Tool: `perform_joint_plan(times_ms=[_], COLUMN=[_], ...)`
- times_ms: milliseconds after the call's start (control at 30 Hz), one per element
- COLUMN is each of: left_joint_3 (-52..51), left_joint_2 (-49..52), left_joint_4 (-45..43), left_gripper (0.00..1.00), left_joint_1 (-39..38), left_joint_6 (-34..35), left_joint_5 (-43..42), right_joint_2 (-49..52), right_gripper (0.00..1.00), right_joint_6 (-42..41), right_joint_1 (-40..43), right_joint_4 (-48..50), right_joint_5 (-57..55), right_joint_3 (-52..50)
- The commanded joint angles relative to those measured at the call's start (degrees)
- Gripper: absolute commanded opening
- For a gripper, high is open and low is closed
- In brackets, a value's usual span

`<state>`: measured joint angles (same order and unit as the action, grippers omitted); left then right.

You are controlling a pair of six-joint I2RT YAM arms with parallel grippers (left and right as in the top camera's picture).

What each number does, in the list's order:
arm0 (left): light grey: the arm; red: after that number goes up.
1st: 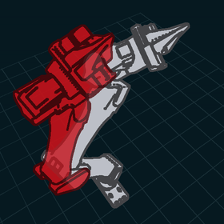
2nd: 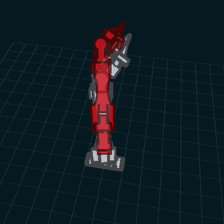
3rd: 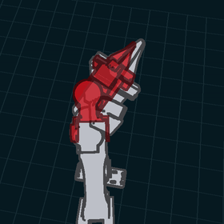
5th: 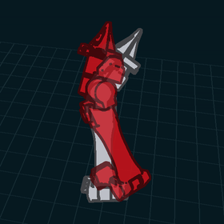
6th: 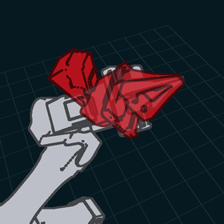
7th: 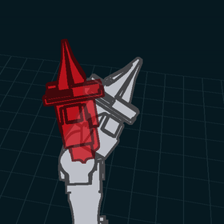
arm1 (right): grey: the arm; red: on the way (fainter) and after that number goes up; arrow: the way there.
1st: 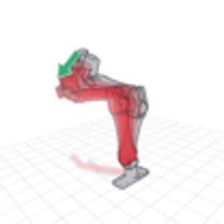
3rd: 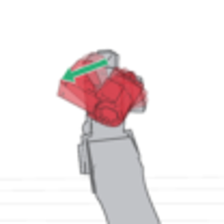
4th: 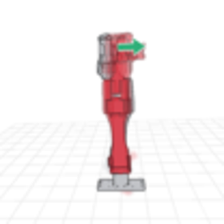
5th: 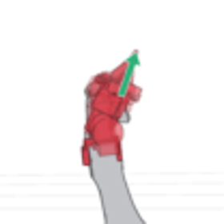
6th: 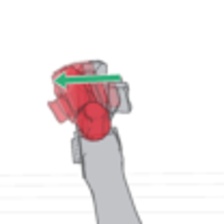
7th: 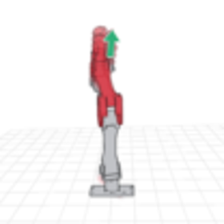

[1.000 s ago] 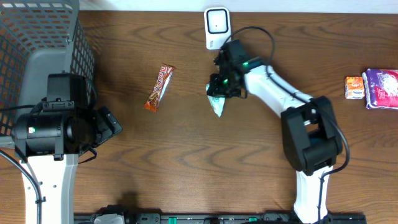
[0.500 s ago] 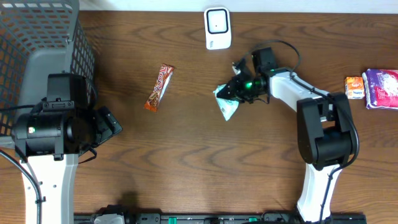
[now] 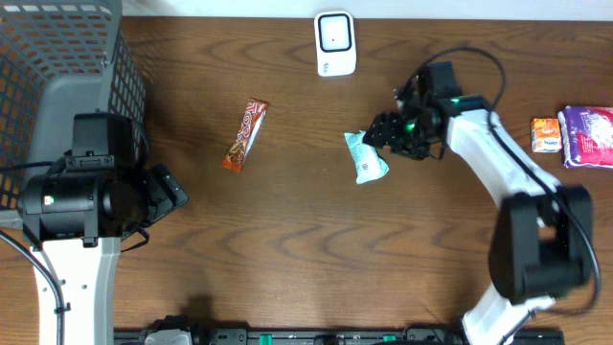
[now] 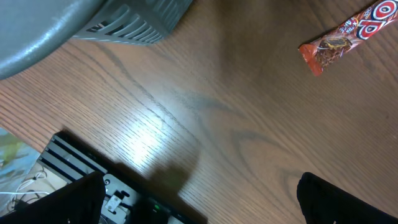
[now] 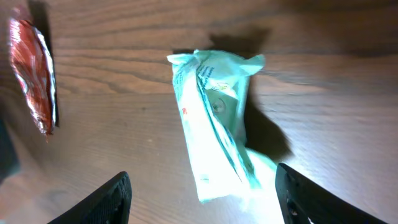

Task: Scan the item barcode

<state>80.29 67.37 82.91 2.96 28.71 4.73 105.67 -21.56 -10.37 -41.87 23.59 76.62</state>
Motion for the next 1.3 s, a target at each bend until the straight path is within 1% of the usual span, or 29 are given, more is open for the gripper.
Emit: perform_joint_plan(times_ms=[0,133,167,200,233,267,333,367,433,600,733,1133,1267], left_joint_3=[0.0,0.0,0.0,0.0,0.0,0.0,0.0,0.0,0.0,0.0,0.0,0.0,0.0], left_joint_2=[0.0,0.0,0.0,0.0,0.0,0.0,0.0,0.0,0.0,0.0,0.0,0.0,0.0], left_joint_4=[0.2,0.2,0.2,0.2,0.2,0.2,0.2,0.2,0.2,0.2,0.2,0.2,0.2], left_gripper=[0.98,0.98,0.98,0.98,0.98,0.98,0.98,0.98,0.98,0.98,0.98,0.98,0.98], left_joint_1=[0.3,0.3,0.3,0.3,0.3,0.3,0.3,0.3,0.3,0.3,0.3,0.3,0.3], left_joint_6=[0.5,0.5,0.5,0.5,0.5,0.5,0.5,0.5,0.5,0.5,0.5,0.5,0.5], left_joint_5=[0.9,0.9,0.9,0.9,0.9,0.9,0.9,0.9,0.9,0.9,0.9,0.9,0.9], right_joint_2=[-5.0,-6.3,-6.2,-6.0,-5.9,-5.9,-5.9,-5.9,-5.7,-4.6,-2.6,10.8,12.3], right_gripper=[0.68,0.64,0.59,0.51,0.45,0.32,0.18,0.12,0.06,0.01,0.01,0.01,0.01], right_joint_6=[0.9,0.8,0.8,0.7,0.2,-1.0,-2.8,-3.7,-5.4,-5.9,-7.5,-8.9,-8.9], right_joint_1=[-1.9,-4.0,-4.4,-5.1,-5.5,-6.2,-7.0,-7.4,-8.3,-9.9,-10.8,-11.5,-11.3], right_joint_4=[-1.8,-2.1,-2.1,-1.7,-1.5,-1.2,-0.7,-0.6,-0.3,1.5,3.0,9.4,9.5], right_joint_5=[-8.8,-10.9,-11.4,-12.2,-13.2,-14.9,-17.3,-18.4,-20.6,-22.0,-23.1,-23.0,-23.1], right_joint_3=[-0.2,-0.2,-0.2,-0.2,-0.2,-0.2,-0.2,-0.2,-0.2,-0.3,-0.3,-0.3,-0.3])
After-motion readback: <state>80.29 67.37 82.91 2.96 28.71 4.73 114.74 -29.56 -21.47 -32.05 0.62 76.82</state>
